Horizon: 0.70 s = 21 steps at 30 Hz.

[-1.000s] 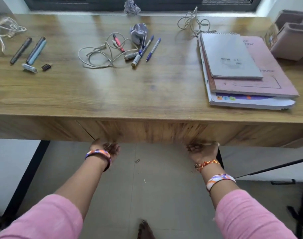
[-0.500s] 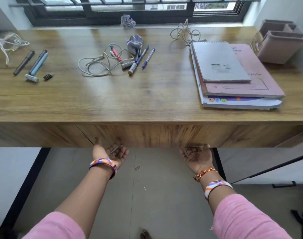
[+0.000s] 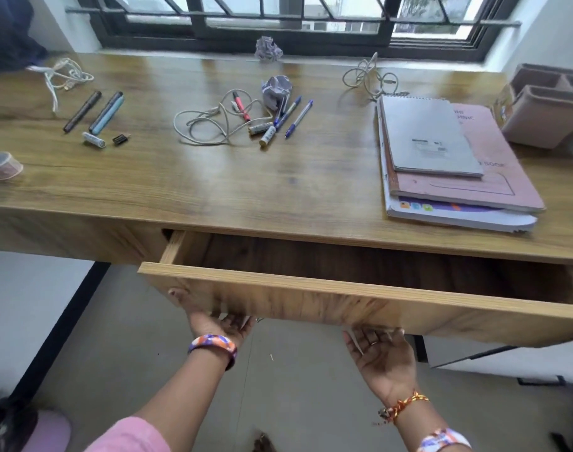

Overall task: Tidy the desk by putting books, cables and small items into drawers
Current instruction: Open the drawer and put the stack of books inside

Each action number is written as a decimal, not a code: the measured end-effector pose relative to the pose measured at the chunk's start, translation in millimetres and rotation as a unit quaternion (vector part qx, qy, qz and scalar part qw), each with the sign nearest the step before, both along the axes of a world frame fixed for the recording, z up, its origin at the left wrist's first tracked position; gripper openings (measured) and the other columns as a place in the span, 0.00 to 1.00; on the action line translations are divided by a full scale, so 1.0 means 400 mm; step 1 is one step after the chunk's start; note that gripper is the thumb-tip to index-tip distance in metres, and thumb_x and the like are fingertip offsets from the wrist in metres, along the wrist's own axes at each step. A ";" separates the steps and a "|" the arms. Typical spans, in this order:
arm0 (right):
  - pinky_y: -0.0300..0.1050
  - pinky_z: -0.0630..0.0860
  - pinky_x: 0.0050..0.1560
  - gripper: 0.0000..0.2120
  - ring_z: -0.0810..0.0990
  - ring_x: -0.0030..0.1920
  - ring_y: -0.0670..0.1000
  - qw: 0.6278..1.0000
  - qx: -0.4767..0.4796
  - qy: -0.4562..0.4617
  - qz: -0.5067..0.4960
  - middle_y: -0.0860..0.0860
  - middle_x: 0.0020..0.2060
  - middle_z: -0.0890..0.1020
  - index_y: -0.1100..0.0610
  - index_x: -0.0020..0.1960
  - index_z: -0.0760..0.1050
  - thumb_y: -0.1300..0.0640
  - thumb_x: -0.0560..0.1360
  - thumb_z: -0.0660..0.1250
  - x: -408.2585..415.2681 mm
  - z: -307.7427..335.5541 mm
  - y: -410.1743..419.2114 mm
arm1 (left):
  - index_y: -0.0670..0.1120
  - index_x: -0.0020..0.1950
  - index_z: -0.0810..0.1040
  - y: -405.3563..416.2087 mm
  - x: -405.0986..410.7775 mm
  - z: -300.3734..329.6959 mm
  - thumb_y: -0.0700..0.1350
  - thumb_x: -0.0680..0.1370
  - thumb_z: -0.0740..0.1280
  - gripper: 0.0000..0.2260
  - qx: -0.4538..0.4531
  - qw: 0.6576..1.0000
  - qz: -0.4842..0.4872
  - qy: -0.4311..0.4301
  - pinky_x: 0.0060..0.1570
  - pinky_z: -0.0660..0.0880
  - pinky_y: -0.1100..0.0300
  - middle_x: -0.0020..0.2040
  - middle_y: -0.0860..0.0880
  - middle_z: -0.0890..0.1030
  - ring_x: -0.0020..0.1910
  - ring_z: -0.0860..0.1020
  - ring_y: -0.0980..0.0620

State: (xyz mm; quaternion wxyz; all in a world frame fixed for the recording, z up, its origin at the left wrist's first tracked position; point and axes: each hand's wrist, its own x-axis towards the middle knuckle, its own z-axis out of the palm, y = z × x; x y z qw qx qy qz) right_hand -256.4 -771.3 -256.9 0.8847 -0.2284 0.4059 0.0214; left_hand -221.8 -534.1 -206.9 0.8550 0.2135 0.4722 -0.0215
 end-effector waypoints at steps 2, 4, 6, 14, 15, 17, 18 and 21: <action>0.57 0.76 0.49 0.17 0.77 0.48 0.56 0.999 0.003 0.028 0.023 0.57 0.42 0.82 0.57 0.51 0.73 0.50 0.81 0.49 -0.005 0.023 -0.008 | 0.50 0.69 0.67 -0.002 -0.009 0.018 0.73 0.69 0.55 0.37 0.017 1.000 -0.002 0.011 0.56 0.70 0.45 0.66 0.45 0.71 0.64 0.71 0.43; 0.56 0.76 0.50 0.17 0.77 0.44 0.56 0.997 -0.007 0.057 0.052 0.58 0.41 0.80 0.60 0.48 0.72 0.52 0.81 0.48 -0.014 0.043 -0.013 | 0.49 0.70 0.66 -0.022 -0.013 0.059 0.61 0.77 0.52 0.25 0.101 0.994 -0.002 0.045 0.61 0.68 0.46 0.69 0.46 0.70 0.67 0.69 0.43; 0.49 0.80 0.36 0.16 0.76 0.38 0.55 0.988 -0.052 0.089 0.119 0.58 0.30 0.80 0.60 0.42 0.70 0.55 0.81 0.50 -0.033 0.062 -0.017 | 0.44 0.70 0.64 -0.068 -0.025 0.111 0.54 0.76 0.56 0.25 0.306 0.943 -0.039 0.123 0.65 0.65 0.47 0.71 0.41 0.65 0.68 0.66 0.39; 0.37 0.74 0.39 0.07 0.81 0.41 0.47 0.734 -0.587 -0.134 0.314 0.49 0.40 0.84 0.53 0.43 0.79 0.59 0.77 0.63 -0.162 0.293 -0.117 | 0.53 0.72 0.64 -0.310 -0.156 0.233 0.57 0.78 0.58 0.23 0.788 0.335 -0.510 -0.083 0.72 0.44 0.46 0.77 0.52 0.52 0.76 0.47 0.50; 0.36 0.75 0.42 0.07 0.81 0.44 0.47 0.676 -0.645 -0.179 0.308 0.48 0.42 0.84 0.52 0.45 0.80 0.59 0.77 0.63 -0.173 0.327 -0.131 | 0.52 0.71 0.65 -0.319 -0.155 0.239 0.56 0.79 0.56 0.21 0.793 0.283 -0.531 -0.090 0.72 0.45 0.48 0.75 0.53 0.59 0.75 0.52 0.52; 0.36 0.73 0.54 0.10 0.78 0.54 0.47 0.496 -0.771 -0.234 0.323 0.48 0.52 0.81 0.54 0.56 0.79 0.58 0.77 0.62 -0.178 0.369 -0.156 | 0.50 0.70 0.66 -0.325 -0.155 0.250 0.53 0.80 0.57 0.20 0.810 0.214 -0.538 -0.098 0.71 0.53 0.52 0.71 0.52 0.67 0.71 0.63 0.52; 0.39 0.69 0.62 0.14 0.74 0.62 0.47 0.394 -0.815 -0.240 0.349 0.49 0.60 0.77 0.54 0.62 0.75 0.58 0.78 0.60 -0.177 0.380 -0.166 | 0.49 0.69 0.68 -0.323 -0.159 0.258 0.52 0.80 0.58 0.19 0.808 0.204 -0.543 -0.099 0.69 0.59 0.54 0.70 0.51 0.70 0.69 0.67 0.51; 0.46 0.55 0.72 0.23 0.56 0.74 0.49 0.234 -0.835 -0.163 0.471 0.50 0.74 0.60 0.56 0.74 0.58 0.59 0.79 0.53 -0.177 0.384 -0.187 | 0.48 0.60 0.77 -0.320 -0.173 0.282 0.50 0.78 0.62 0.14 0.795 0.212 -0.563 -0.072 0.52 0.72 0.58 0.59 0.47 0.79 0.57 0.77 0.45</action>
